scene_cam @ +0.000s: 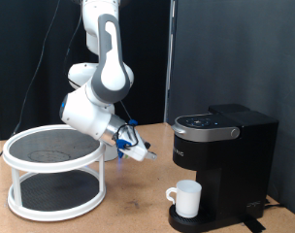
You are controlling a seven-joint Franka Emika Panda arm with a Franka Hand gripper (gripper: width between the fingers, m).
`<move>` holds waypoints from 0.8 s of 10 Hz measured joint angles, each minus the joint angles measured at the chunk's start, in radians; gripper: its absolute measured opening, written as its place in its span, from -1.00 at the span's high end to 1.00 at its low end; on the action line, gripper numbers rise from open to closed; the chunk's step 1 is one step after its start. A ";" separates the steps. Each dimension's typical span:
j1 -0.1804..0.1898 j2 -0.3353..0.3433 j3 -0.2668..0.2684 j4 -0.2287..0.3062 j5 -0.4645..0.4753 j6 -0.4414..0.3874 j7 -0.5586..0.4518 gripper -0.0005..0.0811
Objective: Make a cup of coffee with the keurig machine
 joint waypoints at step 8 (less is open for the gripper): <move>-0.005 -0.212 -0.048 -0.057 0.006 -0.149 0.072 -0.81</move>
